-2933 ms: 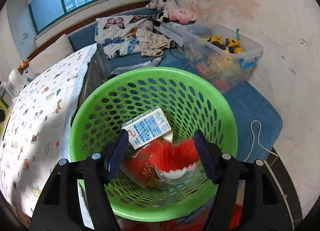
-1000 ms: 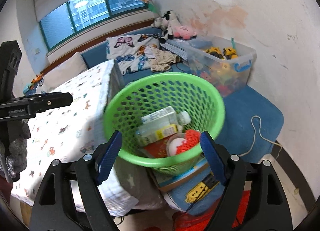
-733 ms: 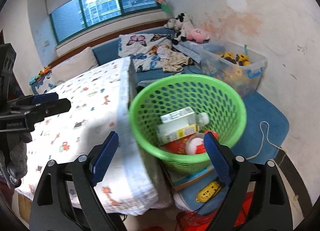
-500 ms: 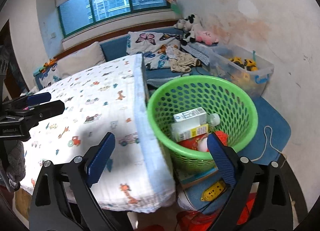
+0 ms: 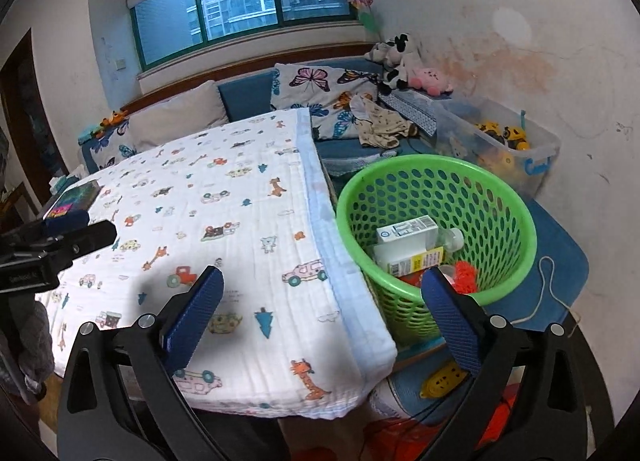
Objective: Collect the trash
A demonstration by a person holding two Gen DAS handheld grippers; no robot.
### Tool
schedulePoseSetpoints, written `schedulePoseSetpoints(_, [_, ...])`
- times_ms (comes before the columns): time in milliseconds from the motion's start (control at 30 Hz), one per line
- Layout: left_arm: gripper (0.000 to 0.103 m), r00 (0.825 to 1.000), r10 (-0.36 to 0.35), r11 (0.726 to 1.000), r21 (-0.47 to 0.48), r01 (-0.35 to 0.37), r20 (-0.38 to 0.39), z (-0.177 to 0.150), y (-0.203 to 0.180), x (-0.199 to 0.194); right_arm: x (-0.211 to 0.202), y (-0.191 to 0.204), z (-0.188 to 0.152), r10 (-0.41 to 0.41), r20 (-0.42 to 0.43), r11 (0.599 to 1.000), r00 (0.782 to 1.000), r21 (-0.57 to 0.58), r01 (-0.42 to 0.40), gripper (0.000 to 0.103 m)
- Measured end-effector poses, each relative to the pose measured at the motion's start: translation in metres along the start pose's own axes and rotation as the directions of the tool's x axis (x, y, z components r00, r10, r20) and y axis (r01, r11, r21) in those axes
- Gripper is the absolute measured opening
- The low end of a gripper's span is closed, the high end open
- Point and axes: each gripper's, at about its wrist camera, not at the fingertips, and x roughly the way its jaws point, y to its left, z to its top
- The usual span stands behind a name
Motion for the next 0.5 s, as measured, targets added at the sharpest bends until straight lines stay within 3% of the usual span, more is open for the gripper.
schedulePoseSetpoints(500, [0.095,0.999,0.043,0.997,-0.058,-0.042,0.028,-0.019,0.027,-0.018,-0.008,0.027,0.000,0.020,0.006,0.998,1.000,-0.051,-0.020,0.098])
